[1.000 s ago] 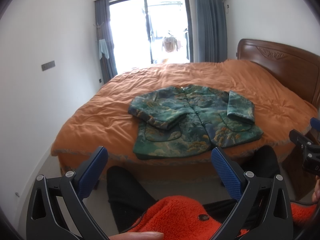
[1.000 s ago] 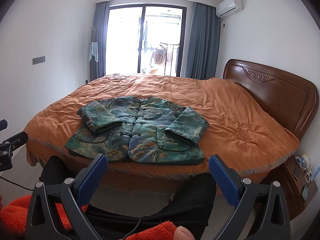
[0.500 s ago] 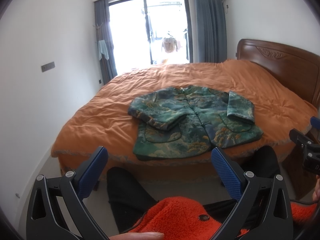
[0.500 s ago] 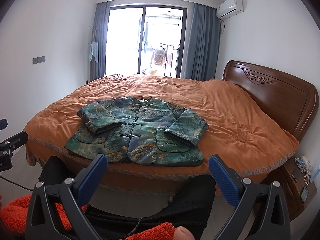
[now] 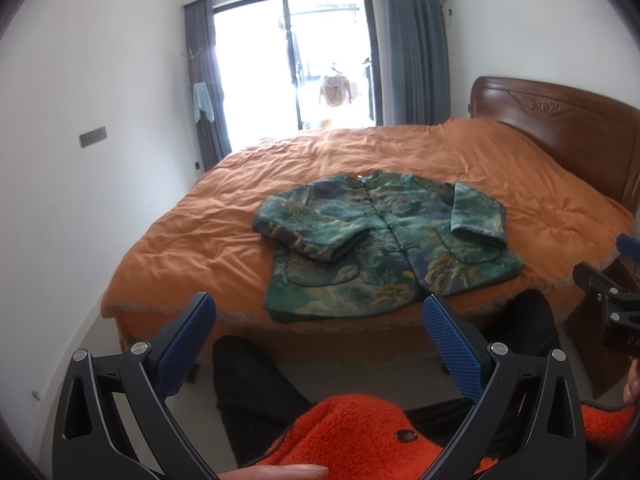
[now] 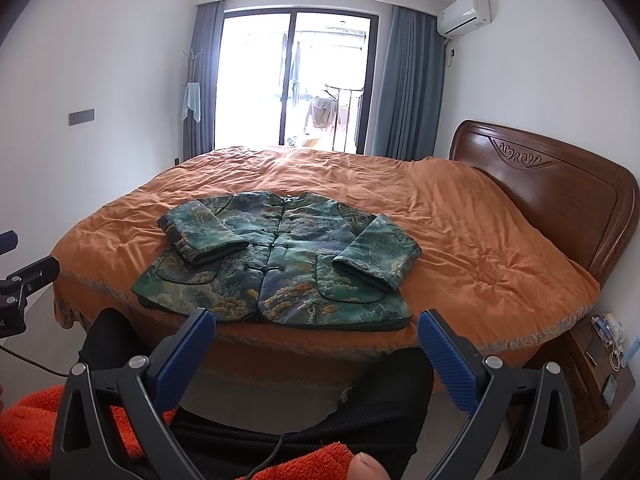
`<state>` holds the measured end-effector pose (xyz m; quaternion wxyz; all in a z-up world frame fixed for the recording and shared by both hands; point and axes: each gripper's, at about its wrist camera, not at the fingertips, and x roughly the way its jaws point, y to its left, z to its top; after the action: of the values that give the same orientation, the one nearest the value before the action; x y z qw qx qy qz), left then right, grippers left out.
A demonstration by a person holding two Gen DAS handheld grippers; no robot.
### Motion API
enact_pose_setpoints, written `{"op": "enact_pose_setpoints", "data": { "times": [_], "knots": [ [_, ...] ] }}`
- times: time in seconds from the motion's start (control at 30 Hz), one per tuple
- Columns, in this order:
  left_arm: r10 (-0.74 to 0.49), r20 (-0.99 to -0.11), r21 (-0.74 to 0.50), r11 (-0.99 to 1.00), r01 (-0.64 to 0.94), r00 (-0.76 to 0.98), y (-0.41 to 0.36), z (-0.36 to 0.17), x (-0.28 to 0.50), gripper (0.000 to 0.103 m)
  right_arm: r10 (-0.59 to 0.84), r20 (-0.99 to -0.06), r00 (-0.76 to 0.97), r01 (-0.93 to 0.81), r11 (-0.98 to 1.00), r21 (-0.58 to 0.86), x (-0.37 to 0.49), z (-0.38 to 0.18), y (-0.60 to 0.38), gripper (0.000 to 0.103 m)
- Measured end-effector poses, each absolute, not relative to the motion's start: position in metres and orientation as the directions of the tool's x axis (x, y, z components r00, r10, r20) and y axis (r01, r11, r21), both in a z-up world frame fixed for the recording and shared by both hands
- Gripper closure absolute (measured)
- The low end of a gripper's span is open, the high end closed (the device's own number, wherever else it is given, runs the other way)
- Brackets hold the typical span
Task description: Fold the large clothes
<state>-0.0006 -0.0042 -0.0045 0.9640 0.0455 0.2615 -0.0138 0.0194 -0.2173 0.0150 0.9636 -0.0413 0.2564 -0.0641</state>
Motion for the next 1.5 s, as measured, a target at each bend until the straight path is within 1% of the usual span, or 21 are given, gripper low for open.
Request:
{"op": "enact_pose_setpoints", "data": {
  "times": [1.03, 1.3, 1.4, 1.5],
  "knots": [
    [-0.002, -0.497, 0.091, 0.994, 0.054, 0.868, -0.006, -0.001, -0.002, 0.0, -0.142, -0.496, 0.857, 0.11, 0.989, -0.094, 0.019, 0.01, -0.221, 0.0],
    [-0.017, -0.476, 0.087, 0.994, 0.066, 0.879, 0.003, 0.017, 0.02, 0.0, -0.181, -0.446, 0.877, 0.147, 0.983, -0.11, 0.031, 0.021, -0.233, 0.0],
    [-0.013, -0.456, 0.084, 0.995, 0.057, 0.89, 0.002, 0.027, 0.039, 0.0, -0.181, -0.407, 0.895, 0.146, 0.983, -0.115, 0.041, 0.026, -0.238, 0.0],
    [-0.026, -0.444, 0.06, 0.996, 0.059, 0.896, 0.002, 0.035, 0.059, 0.0, -0.201, -0.343, 0.918, 0.172, 0.978, -0.114, 0.051, 0.036, -0.25, 0.0]
  ]
}}
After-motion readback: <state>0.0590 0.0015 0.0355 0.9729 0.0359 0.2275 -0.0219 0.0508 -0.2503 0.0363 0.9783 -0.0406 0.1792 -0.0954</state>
